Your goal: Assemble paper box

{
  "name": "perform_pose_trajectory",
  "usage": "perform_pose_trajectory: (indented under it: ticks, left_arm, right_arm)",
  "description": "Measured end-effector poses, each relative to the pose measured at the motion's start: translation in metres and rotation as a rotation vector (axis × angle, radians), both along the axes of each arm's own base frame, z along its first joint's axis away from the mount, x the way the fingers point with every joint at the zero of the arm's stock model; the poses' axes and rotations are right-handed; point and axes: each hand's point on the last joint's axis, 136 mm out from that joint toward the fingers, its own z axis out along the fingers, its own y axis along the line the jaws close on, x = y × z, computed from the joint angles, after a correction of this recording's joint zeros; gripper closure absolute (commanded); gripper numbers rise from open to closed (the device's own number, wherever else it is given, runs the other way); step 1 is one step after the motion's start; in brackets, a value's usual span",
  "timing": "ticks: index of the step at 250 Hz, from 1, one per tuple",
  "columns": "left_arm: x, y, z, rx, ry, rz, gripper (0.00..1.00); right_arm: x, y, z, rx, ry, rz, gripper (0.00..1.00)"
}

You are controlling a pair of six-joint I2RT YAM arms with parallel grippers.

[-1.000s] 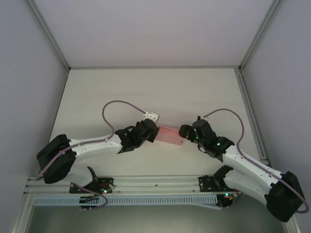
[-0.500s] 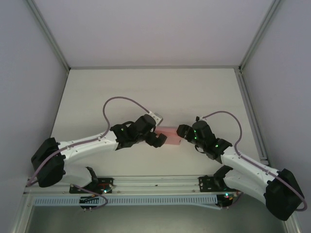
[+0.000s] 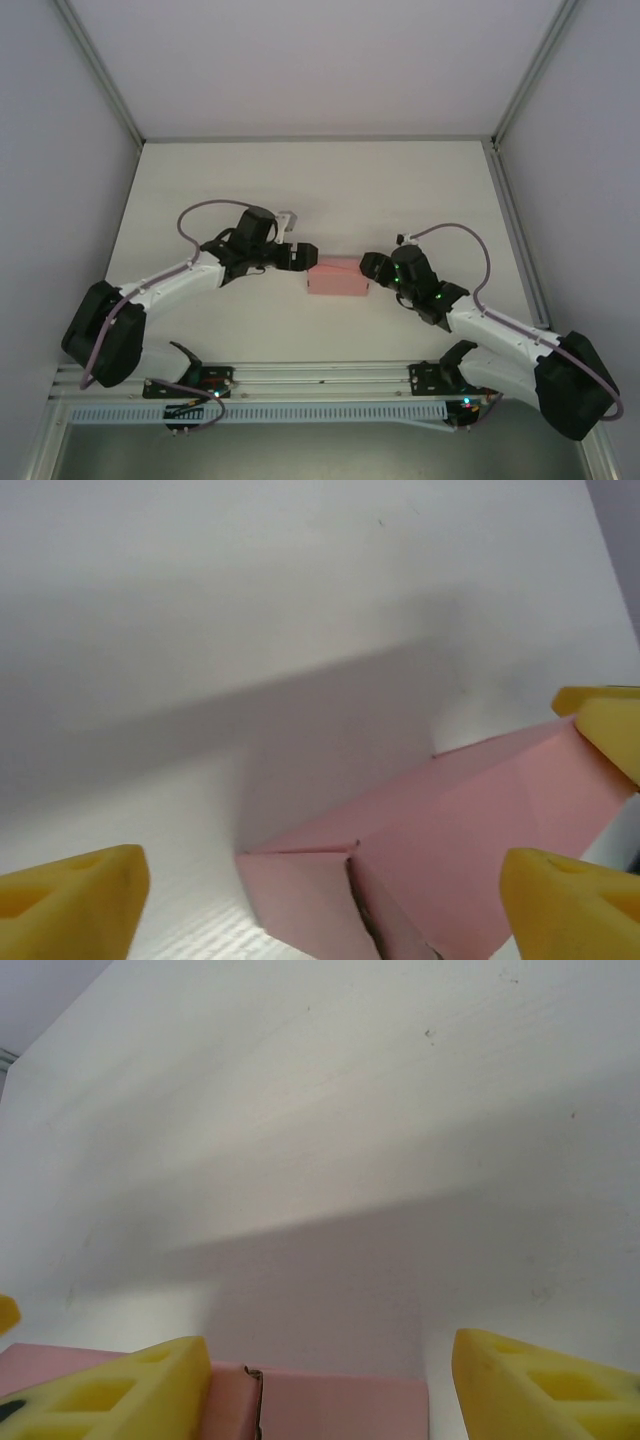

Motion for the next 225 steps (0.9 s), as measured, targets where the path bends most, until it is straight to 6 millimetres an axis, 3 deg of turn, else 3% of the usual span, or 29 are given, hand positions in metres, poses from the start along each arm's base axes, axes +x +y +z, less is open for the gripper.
perform_pose_trajectory:
  ticks: [27, 65, 85, 109, 129, 138, 166, 225]
  left_arm:
    - [-0.004, 0.0, -0.011, -0.035, 0.05, -0.007, 0.29]
    - [-0.006, -0.008, -0.012, -0.107, 0.071, -0.035, 0.45]
    - [-0.01, -0.01, -0.013, -0.139, 0.081, -0.047, 0.54]
    - [-0.015, -0.013, -0.014, -0.177, 0.089, -0.064, 0.75]
    - [-0.016, -0.013, -0.014, -0.209, 0.062, -0.074, 0.78]
    - [-0.018, -0.012, -0.015, -0.226, 0.047, -0.08, 0.84]
    - [-0.021, -0.011, -0.016, -0.267, -0.011, -0.101, 1.0]
    - [-0.014, -0.016, -0.016, -0.311, -0.073, -0.14, 1.0]
  right_arm:
    - [0.001, 0.0, 0.0, -0.01, -0.012, 0.007, 0.36]
    - [0.001, 0.0, -0.001, -0.007, -0.037, 0.017, 0.37]
    - [0.0, 0.0, 0.0, -0.003, -0.063, 0.031, 0.42]
    - [-0.001, 0.003, 0.002, 0.007, -0.103, 0.059, 0.53]
    - [-0.002, 0.005, 0.003, 0.017, -0.14, 0.082, 0.54]
    - [-0.002, 0.006, 0.003, 0.019, -0.159, 0.095, 0.55]
    - [-0.005, 0.011, 0.006, 0.036, -0.219, 0.142, 0.7]
    - [-0.007, 0.013, 0.011, 0.043, -0.277, 0.176, 0.87]
